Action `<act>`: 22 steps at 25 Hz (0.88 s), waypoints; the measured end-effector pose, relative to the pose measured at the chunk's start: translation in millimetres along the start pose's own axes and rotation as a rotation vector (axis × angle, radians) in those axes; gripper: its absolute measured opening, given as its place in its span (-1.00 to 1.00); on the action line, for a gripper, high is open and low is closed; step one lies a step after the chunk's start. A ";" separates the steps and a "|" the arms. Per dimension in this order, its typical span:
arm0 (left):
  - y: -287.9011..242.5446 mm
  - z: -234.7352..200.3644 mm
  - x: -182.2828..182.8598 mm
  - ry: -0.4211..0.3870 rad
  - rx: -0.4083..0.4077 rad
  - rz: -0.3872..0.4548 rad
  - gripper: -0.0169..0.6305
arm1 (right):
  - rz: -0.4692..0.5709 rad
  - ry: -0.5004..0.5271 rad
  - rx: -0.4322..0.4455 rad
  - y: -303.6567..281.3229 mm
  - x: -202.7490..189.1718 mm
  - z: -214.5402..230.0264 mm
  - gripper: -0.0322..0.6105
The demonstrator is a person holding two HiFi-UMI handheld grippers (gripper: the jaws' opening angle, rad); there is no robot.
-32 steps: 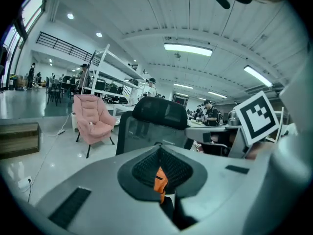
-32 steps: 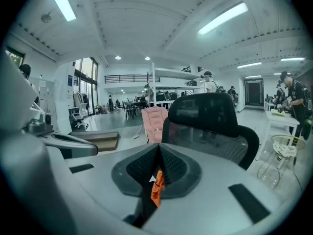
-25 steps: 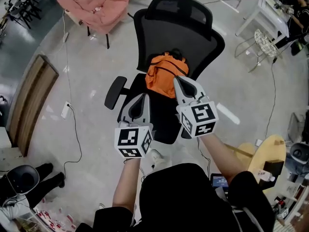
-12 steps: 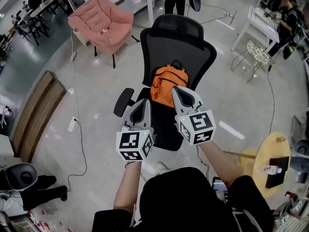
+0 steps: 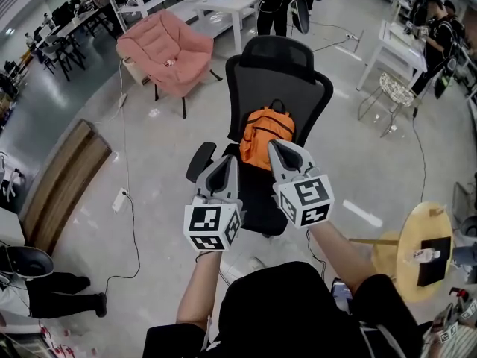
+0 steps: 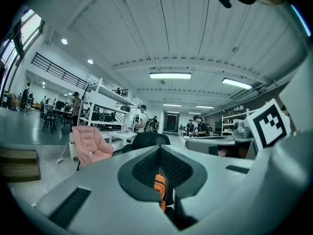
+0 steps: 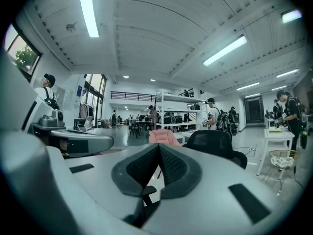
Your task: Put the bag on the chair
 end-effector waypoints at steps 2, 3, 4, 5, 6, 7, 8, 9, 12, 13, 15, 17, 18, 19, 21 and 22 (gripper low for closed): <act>6.0 1.7 3.1 -0.004 -0.002 0.007 -0.91 | 0.011 0.001 0.002 4.7 4.2 -5.1 -0.90; 8.3 2.9 5.0 -0.006 -0.004 0.011 -0.91 | 0.016 0.002 0.004 6.8 6.4 -7.2 -0.90; 9.9 4.5 6.8 -0.007 -0.007 0.014 -0.91 | 0.020 0.005 0.007 8.9 8.4 -8.9 -0.90; 11.0 6.6 8.6 -0.009 -0.010 0.017 -0.91 | 0.024 0.007 0.010 11.1 10.1 -10.1 -0.90; 11.9 8.8 10.1 -0.011 -0.014 0.020 -0.91 | 0.028 0.008 0.013 13.2 11.4 -11.0 -0.90; 12.6 10.8 11.5 -0.014 -0.016 0.022 -0.91 | 0.031 0.009 0.015 15.1 12.2 -11.6 -0.90; 13.2 12.5 12.6 -0.015 -0.016 0.025 -0.91 | 0.033 0.009 0.016 17.0 12.6 -12.0 -0.90; 13.6 14.1 13.4 -0.016 -0.017 0.026 -0.91 | 0.034 0.009 0.018 18.8 12.8 -12.2 -0.90; 12.7 19.2 15.3 -0.017 -0.016 0.026 -0.91 | 0.038 0.005 0.023 24.3 13.9 -10.4 -0.90; 11.8 21.4 15.8 -0.018 -0.015 0.026 -0.91 | 0.040 0.003 0.024 26.1 14.4 -8.7 -0.90; 10.0 26.9 16.4 -0.019 -0.013 0.027 -0.91 | 0.045 -0.002 0.027 30.3 15.3 -4.5 -0.90; 8.8 33.6 17.1 -0.019 -0.010 0.028 -0.91 | 0.051 -0.006 0.030 35.8 16.9 -0.5 -0.90; 8.3 37.2 17.6 -0.019 -0.009 0.029 -0.91 | 0.055 -0.008 0.031 38.7 18.4 1.4 -0.90; 7.9 40.9 18.2 -0.019 -0.008 0.029 -0.91 | 0.060 -0.011 0.033 41.6 20.2 3.3 -0.90; 6.8 49.4 19.5 -0.020 -0.007 0.032 -0.91 | 0.072 -0.016 0.039 47.7 24.0 7.5 -0.90; 6.2 54.0 20.4 -0.021 -0.007 0.034 -0.91 | 0.076 -0.018 0.042 50.9 25.7 9.8 -0.90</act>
Point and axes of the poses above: the fingertips, and each gripper's own axes: y backward along the fingers, z to its right, x out of its top, the point moved 7 cm from there along y, backward along the fingers
